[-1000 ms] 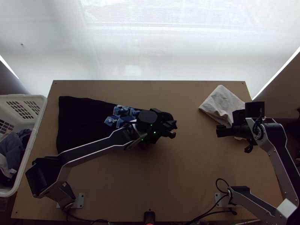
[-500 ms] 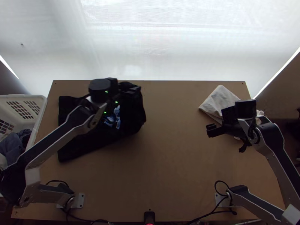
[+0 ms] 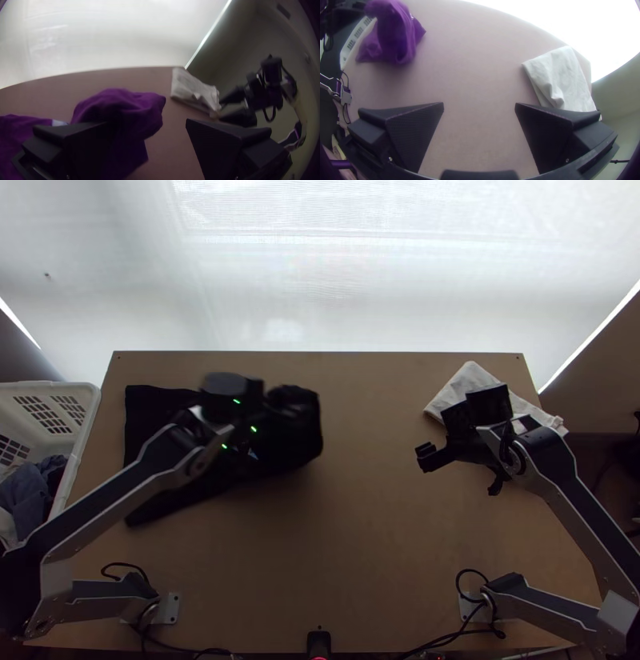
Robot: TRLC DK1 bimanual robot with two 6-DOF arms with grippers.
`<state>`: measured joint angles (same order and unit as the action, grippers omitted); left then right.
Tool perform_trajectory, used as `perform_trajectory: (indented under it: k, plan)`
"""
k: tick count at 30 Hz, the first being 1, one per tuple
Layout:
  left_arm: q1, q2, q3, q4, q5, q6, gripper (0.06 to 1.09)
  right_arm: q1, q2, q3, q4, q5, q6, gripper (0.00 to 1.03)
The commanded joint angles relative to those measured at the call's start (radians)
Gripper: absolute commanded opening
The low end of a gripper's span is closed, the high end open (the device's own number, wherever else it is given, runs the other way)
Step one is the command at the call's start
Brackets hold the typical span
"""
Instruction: Fold the t-shirt
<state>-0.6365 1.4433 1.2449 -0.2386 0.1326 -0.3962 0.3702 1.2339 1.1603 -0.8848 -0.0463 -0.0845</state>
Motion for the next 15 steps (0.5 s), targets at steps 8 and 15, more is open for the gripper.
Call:
perform_trajectory:
  k: [8,15]
  plan:
    - [-0.249,0.232,0.094,-0.105,-0.021,0.105,0.74,-0.043,0.016,0.032,-0.026,0.002,-0.044,0.99]
    - [-0.135,0.204,0.096,-0.146,-0.019,0.137,1.04,0.006,0.033,0.047,-0.026,-0.001,-0.046,0.99]
